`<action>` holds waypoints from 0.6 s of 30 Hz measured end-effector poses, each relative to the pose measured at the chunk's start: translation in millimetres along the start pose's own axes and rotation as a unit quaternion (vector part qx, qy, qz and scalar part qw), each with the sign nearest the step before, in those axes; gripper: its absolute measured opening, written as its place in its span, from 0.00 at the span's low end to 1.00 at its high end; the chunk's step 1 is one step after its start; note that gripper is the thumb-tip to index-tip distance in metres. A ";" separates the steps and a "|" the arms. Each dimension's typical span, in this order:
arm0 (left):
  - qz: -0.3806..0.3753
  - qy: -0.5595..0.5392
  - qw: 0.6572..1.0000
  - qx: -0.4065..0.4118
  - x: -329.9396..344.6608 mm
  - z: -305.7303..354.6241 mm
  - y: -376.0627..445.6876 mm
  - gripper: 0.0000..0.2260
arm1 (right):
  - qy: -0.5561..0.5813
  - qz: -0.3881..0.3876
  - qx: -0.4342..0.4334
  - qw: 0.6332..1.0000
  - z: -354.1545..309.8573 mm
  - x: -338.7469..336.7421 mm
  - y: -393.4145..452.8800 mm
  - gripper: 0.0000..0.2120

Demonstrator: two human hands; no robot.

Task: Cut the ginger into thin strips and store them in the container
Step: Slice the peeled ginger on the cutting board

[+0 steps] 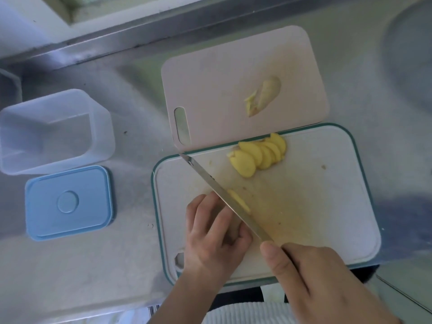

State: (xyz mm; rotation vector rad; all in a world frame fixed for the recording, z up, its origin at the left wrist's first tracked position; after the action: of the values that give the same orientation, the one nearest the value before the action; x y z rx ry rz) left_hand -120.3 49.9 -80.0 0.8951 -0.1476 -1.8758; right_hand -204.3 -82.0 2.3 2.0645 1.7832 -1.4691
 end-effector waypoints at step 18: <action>-0.008 -0.005 1.000 -0.024 -0.4 -0.9 -1.1 0.18 | -0.019 -0.015 0.005 1.000 -4.8 -1.3 2.2 0.38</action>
State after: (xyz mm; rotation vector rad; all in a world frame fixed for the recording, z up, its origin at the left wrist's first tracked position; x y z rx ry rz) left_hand -120.5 51.0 -81.0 0.8574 -0.1011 -1.8905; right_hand -199.6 -80.9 4.7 2.0083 1.8039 -1.5169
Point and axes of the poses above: each hand's wrist, its own y-axis towards the middle knuckle, its own x-axis out of the palm, z = x × y, the point moved 3 cm from there along y, towards the middle knuckle, and after that the axes turned 11 degrees about -y, right-handed, at the moved point
